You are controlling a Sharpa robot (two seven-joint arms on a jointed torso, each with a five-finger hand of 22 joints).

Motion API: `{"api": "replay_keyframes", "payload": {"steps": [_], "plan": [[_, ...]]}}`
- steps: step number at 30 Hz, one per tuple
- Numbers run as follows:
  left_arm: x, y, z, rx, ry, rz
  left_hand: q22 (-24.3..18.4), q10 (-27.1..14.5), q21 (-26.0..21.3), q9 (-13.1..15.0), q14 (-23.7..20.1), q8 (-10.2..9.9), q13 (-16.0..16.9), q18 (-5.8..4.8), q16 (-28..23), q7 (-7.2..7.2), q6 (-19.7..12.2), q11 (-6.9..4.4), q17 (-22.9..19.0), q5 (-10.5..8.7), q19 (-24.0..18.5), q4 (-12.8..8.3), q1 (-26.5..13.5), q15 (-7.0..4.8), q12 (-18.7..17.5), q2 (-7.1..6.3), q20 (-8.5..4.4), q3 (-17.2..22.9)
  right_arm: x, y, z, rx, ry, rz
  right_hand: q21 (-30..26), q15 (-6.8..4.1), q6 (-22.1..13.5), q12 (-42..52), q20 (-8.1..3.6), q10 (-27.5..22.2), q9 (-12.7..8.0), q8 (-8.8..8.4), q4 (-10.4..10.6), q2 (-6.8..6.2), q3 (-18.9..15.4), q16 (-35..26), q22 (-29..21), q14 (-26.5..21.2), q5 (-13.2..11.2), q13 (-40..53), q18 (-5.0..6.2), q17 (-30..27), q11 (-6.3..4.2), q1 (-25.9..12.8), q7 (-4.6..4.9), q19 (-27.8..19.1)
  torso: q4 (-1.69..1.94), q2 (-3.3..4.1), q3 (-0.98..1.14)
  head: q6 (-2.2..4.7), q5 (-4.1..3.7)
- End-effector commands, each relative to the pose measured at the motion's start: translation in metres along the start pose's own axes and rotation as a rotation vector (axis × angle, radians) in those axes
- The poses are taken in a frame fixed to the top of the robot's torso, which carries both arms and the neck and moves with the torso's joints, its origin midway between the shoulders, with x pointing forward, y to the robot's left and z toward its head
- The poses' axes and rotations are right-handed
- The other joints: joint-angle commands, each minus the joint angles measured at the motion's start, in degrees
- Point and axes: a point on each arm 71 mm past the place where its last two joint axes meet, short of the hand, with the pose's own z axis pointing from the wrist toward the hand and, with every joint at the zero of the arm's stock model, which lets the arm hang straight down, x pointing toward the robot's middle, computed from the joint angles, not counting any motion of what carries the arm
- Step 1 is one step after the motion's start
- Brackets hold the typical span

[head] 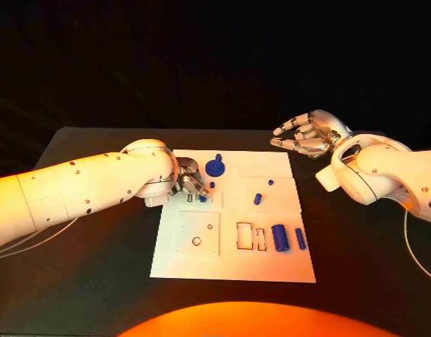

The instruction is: Assemble the parts on the task board

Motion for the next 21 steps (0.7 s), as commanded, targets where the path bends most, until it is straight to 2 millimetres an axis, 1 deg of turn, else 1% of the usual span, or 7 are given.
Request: {"api": "replay_keyframes", "payload": {"steps": [1, 9, 14, 18, 19, 20, 21], "plan": [[0.0014, 0.0000, 0.0002, 0.008, 0.016, 0.002, 0.06, 0.04, -0.11, 0.12, 5.15, -0.41, 0.11, -0.30, 0.38, 0.30, 0.08, -0.30, 11.64, -0.32, -0.09, 0.21, -0.33, -0.26, 0.22, 0.30, -0.37, -0.58, 0.0007, 0.0006, -0.0002, -0.014, 0.009, -0.008, -0.01, -0.26, 0.21, -0.14, -0.43, -0.13, 0.03, 0.31, 0.07, -0.19, 0.17, -0.25, 14.92, 5.03, 0.21, 3.08, -0.74, 11.15, -0.02, -0.55, 0.02, 5.98, 0.01, 0.02, -0.04, 0.10, 0.01], [0.0003, 0.0019, 0.0002, 0.005, 0.009, -0.002, 0.06, 0.06, -0.20, 0.41, 5.14, -0.89, 0.28, -0.30, 0.37, 0.40, 0.45, -0.21, 11.62, -0.53, -0.07, 3.27, -1.16, -0.21, 0.17, -0.36, -0.32, -5.80, 0.0005, 0.0003, -0.0002, -0.013, 0.008, -0.008, -0.06, -0.25, 0.20, -0.18, -0.44, -0.16, 0.03, 0.34, 0.12, -0.15, 0.14, -0.27, 14.89, 5.02, 0.18, 3.03, -0.72, 11.10, -0.02, -0.96, 0.02, 5.96, 0.02, -0.01, -0.06, 0.16, -0.02], [0.0001, 0.0014, 0.0002, 0.007, 0.006, -0.008, 0.08, 0.11, -0.24, 0.58, 5.15, -1.17, 0.45, -0.30, 0.38, 0.41, 0.60, -0.20, 11.66, -0.66, -0.05, 4.99, -1.11, -0.20, 0.19, -0.62, -0.32, -8.87, 0.0004, 0.0000, -0.0001, -0.014, 0.006, -0.008, -0.14, -0.26, 0.18, -0.20, -0.43, -0.17, 0.02, 0.37, 0.15, -0.07, 0.12, -0.30, 14.84, 5.00, 0.14, 3.00, -0.70, 11.04, -0.02, -1.42, 0.01, 5.92, 0.01, -0.04, -0.01, 0.17, 0.00], [0.0001, 0.0013, 0.0001, 0.009, 0.005, -0.012, 0.14, 0.14, -0.23, 0.64, 5.15, -1.30, 0.53, -0.31, 0.38, 0.42, 0.66, -0.18, 11.66, -1.19, -0.02, 5.32, -1.33, -0.19, 0.21, -0.69, -0.31, -10.11, 0.0003, -0.0002, -0.0002, -0.013, 0.006, -0.008, -0.18, -0.26, 0.17, -0.20, -0.44, -0.17, 0.01, 0.39, 0.16, -0.02, 0.10, -0.31, 14.82, 5.00, 0.10, 2.98, -0.69, 11.03, -0.02, -1.76, 0.01, 5.90, -0.01, -0.03, 0.03, 0.23, 0.05], [0.0001, 0.0014, 0.0000, 0.009, 0.005, -0.013, 0.09, 0.14, -0.27, 0.66, 5.16, -1.38, 0.55, -0.30, 0.39, 0.41, 0.67, -0.18, 11.69, -1.67, -0.05, 5.37, -1.53, -0.18, 0.20, -0.72, -0.31, -10.78, 0.0003, -0.0003, -0.0002, -0.013, 0.005, -0.007, -0.18, -0.26, 0.17, -0.20, -0.44, -0.17, 0.01, 0.39, 0.16, -0.02, 0.10, -0.31, 14.82, 5.00, 0.10, 2.98, -0.69, 11.03, -0.02, -1.76, 0.01, 5.90, -0.01, -0.01, 0.03, 0.24, 0.05], [-0.0001, 0.0014, -0.0001, 0.009, 0.004, -0.014, 0.18, 0.13, -0.24, 0.68, 5.16, -1.42, 0.53, -0.31, 0.39, 0.41, 0.68, -0.18, 11.70, -1.94, 0.00, 5.39, -1.63, -0.18, 0.18, -0.71, -0.30, -11.15, 0.0003, -0.0003, -0.0002, -0.013, 0.005, -0.007, -0.21, -0.27, 0.16, -0.20, -0.44, -0.16, 0.01, 0.49, 0.13, 0.27, -0.09, -0.33, 14.80, 5.00, -1.17, 2.93, -0.68, 10.99, -0.04, -3.08, -0.02, 5.89, -0.02, -0.02, 0.02, 0.23, 0.05], [-0.0003, 0.0015, -0.0003, 0.010, 0.003, -0.016, 0.13, 0.14, -0.26, 0.69, 5.17, -1.44, 0.56, -0.30, 0.40, 0.40, 0.69, -0.18, 11.71, -2.04, -0.03, 5.39, -1.66, -0.18, 0.20, -0.70, -0.30, -11.27, 0.0002, -0.0004, -0.0002, -0.013, 0.005, -0.006, -0.20, -0.28, 0.15, -0.19, -0.44, -0.14, 0.01, 0.53, 0.13, 0.35, -0.16, -0.36, 14.81, 4.99, -1.61, 2.93, -0.69, 10.94, -0.05, -3.45, -0.04, 5.90, -0.02, -0.02, 0.04, 0.23, 0.06]]}}
